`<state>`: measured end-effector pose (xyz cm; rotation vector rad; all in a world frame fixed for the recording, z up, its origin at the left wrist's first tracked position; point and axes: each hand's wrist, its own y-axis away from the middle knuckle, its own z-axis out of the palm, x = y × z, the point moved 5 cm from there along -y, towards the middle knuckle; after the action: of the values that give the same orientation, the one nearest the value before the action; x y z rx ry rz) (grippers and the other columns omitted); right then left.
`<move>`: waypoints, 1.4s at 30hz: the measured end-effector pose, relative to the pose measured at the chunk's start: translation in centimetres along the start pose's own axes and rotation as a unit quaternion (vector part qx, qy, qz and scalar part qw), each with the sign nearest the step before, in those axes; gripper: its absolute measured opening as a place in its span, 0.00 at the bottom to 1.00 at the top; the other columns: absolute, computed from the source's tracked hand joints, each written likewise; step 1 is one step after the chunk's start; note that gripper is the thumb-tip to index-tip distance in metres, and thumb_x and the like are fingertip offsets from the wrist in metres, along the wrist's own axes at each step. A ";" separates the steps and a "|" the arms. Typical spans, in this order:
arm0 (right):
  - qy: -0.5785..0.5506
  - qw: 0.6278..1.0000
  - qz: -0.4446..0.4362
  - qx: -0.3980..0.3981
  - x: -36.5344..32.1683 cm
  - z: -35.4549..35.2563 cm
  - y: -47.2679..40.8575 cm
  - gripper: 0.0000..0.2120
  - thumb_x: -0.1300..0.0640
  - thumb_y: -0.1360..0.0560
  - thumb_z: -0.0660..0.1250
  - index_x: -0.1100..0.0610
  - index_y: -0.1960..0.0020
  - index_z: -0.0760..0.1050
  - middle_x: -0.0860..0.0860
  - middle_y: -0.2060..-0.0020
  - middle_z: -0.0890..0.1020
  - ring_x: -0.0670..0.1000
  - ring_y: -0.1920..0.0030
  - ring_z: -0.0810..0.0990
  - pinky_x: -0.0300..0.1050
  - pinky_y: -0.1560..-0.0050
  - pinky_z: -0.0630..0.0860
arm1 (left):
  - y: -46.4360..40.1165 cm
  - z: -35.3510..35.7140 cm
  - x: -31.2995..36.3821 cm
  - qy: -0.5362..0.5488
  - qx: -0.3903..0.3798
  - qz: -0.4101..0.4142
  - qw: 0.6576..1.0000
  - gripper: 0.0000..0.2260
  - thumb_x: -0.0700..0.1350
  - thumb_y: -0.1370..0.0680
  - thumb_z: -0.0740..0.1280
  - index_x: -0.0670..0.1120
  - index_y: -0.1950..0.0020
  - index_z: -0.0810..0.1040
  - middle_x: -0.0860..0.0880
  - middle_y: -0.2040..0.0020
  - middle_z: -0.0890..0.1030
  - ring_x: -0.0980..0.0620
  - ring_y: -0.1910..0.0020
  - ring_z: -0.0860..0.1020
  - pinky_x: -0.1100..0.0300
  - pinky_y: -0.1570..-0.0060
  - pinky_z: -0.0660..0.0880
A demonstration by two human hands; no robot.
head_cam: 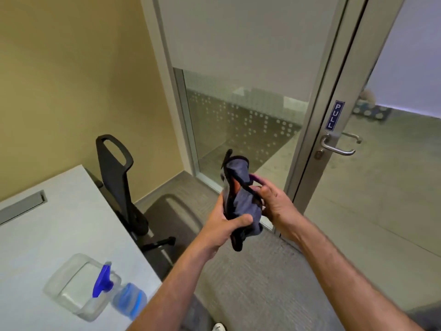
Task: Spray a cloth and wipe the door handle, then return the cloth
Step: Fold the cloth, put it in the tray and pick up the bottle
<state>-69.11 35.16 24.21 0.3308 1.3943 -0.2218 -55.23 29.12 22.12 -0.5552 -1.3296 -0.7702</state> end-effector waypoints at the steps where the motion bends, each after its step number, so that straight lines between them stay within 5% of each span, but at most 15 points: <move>1: 0.012 1.000 0.003 -0.012 0.3 0.2 1.1 0.39 0.32 0.39 0.77 0.44 0.32 0.74 0.47 0.40 0.84 0.44 0.39 0.82 0.46 0.39 0.79 | 1.2 0.3 -0.3 0.046 0.011 -0.007 0.999 0.35 0.43 0.30 0.79 0.49 0.25 0.68 0.49 0.32 0.80 0.49 0.32 0.78 0.50 0.32 0.74; 5: 0.049 0.997 0.004 -0.065 1.6 1.9 5.7 0.25 0.61 0.25 0.70 0.43 0.32 0.68 0.39 0.38 0.78 0.27 0.42 0.76 0.30 0.38 0.74 | 5.6 0.9 -1.8 0.114 0.083 -0.027 0.990 0.23 0.38 0.23 0.72 0.44 0.29 0.73 0.42 0.33 0.80 0.44 0.34 0.79 0.46 0.33 0.74; 9: 0.057 0.990 0.024 -0.125 2.0 4.7 8.6 0.30 0.45 0.34 0.73 0.38 0.35 0.68 0.26 0.46 0.81 0.28 0.43 0.78 0.27 0.48 0.75 | 8.2 0.8 -1.8 0.124 0.116 -0.024 0.985 0.21 0.33 0.20 0.63 0.45 0.28 0.74 0.42 0.33 0.80 0.42 0.34 0.78 0.46 0.33 0.73; 11: 0.053 0.992 0.027 -0.113 2.3 5.6 8.6 0.25 0.41 0.26 0.65 0.40 0.30 0.68 0.28 0.44 0.81 0.32 0.41 0.79 0.32 0.48 0.76 | 9.7 0.2 -1.6 0.154 0.143 -0.039 0.977 0.21 0.35 0.21 0.60 0.44 0.28 0.74 0.39 0.33 0.80 0.39 0.35 0.79 0.46 0.35 0.75; 14: 0.079 0.992 0.009 -0.099 2.5 6.8 8.7 0.19 0.53 0.16 0.59 0.40 0.27 0.68 0.33 0.36 0.77 0.35 0.35 0.76 0.35 0.44 0.76 | 12.1 -1.0 -1.5 0.221 0.163 -0.070 0.959 0.22 0.44 0.22 0.62 0.40 0.29 0.74 0.36 0.32 0.78 0.38 0.36 0.78 0.45 0.35 0.74; 18: 0.149 0.980 -0.043 -0.125 1.8 10.2 9.1 0.32 0.70 0.23 0.68 0.51 0.24 0.65 0.43 0.34 0.78 0.37 0.37 0.79 0.41 0.37 0.79 | 14.9 -2.2 -0.7 0.202 0.149 -0.072 0.965 0.25 0.53 0.25 0.71 0.42 0.31 0.78 0.39 0.34 0.81 0.41 0.36 0.80 0.46 0.35 0.73; 22: 0.107 0.989 -0.056 -0.082 2.5 13.7 7.9 0.28 0.73 0.25 0.67 0.50 0.31 0.73 0.49 0.38 0.82 0.46 0.38 0.82 0.43 0.40 0.80 | 17.2 -5.2 -0.1 0.138 0.211 -0.057 0.966 0.17 0.42 0.25 0.72 0.42 0.36 0.80 0.41 0.41 0.84 0.42 0.41 0.83 0.51 0.45 0.80; 26: 0.016 0.999 -0.035 -0.034 3.4 16.3 6.8 0.27 0.74 0.26 0.68 0.52 0.33 0.75 0.53 0.39 0.83 0.50 0.41 0.83 0.43 0.48 0.82 | 19.9 -10.3 0.4 0.196 0.229 -0.062 0.951 0.16 0.44 0.23 0.65 0.42 0.38 0.83 0.38 0.40 0.84 0.40 0.40 0.82 0.45 0.36 0.76; 29: -0.004 0.999 -0.046 -0.026 3.3 19.3 6.6 0.27 0.73 0.27 0.68 0.53 0.32 0.75 0.51 0.40 0.83 0.50 0.41 0.84 0.43 0.49 0.82 | 22.0 -14.1 1.0 0.235 0.247 -0.034 0.939 0.16 0.40 0.21 0.59 0.45 0.55 0.88 0.44 0.57 0.87 0.51 0.60 0.85 0.57 0.54 0.79; 31: -0.014 0.998 -0.058 -0.038 2.9 20.8 6.5 0.27 0.74 0.27 0.68 0.52 0.34 0.76 0.52 0.39 0.83 0.50 0.41 0.83 0.41 0.50 0.82 | 22.8 -15.4 1.5 0.252 0.264 -0.030 0.931 0.13 0.47 0.19 0.62 0.46 0.45 0.86 0.46 0.49 0.87 0.51 0.55 0.85 0.57 0.54 0.79; 33: -0.025 0.996 -0.069 -0.056 2.6 22.7 6.3 0.27 0.75 0.27 0.68 0.51 0.34 0.77 0.53 0.38 0.82 0.51 0.40 0.82 0.41 0.49 0.81 | 23.5 -17.4 1.7 0.257 0.279 -0.036 0.925 0.20 0.56 0.22 0.65 0.47 0.36 0.82 0.45 0.41 0.85 0.48 0.48 0.85 0.53 0.50 0.80; 36: -0.031 0.993 -0.085 -0.076 1.6 25.0 6.0 0.28 0.76 0.27 0.67 0.53 0.33 0.77 0.52 0.38 0.83 0.52 0.38 0.82 0.43 0.44 0.80 | 23.9 -20.3 1.5 0.240 0.272 -0.061 0.930 0.23 0.62 0.25 0.67 0.48 0.39 0.84 0.44 0.40 0.85 0.44 0.41 0.82 0.45 0.36 0.76; 38: -0.007 0.991 -0.091 -0.097 0.7 26.3 5.6 0.28 0.76 0.27 0.66 0.52 0.34 0.78 0.52 0.38 0.83 0.52 0.38 0.82 0.44 0.44 0.80 | 24.1 -22.2 1.2 0.175 0.300 -0.083 0.934 0.29 0.62 0.30 0.73 0.44 0.37 0.83 0.42 0.38 0.83 0.43 0.40 0.81 0.44 0.36 0.75; 40: 0.044 0.986 -0.087 -0.133 -0.5 27.6 5.0 0.28 0.76 0.27 0.66 0.50 0.36 0.79 0.53 0.39 0.83 0.54 0.38 0.82 0.43 0.45 0.80 | 24.3 -24.0 0.9 0.103 0.329 -0.104 0.933 0.40 0.59 0.32 0.76 0.42 0.26 0.70 0.42 0.31 0.77 0.43 0.37 0.77 0.47 0.39 0.76; 42: 0.116 0.973 -0.075 -0.183 -1.8 28.9 4.5 0.27 0.75 0.28 0.67 0.49 0.38 0.80 0.53 0.41 0.83 0.56 0.39 0.82 0.45 0.45 0.80 | 24.6 -25.4 2.0 -0.008 0.348 -0.073 0.935 0.41 0.54 0.27 0.75 0.50 0.19 0.58 0.47 0.23 0.67 0.45 0.28 0.70 0.48 0.33 0.70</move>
<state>-41.16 29.01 30.47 -0.0591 1.6594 -0.0461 -19.98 25.54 21.35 0.1047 -1.5569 -0.3631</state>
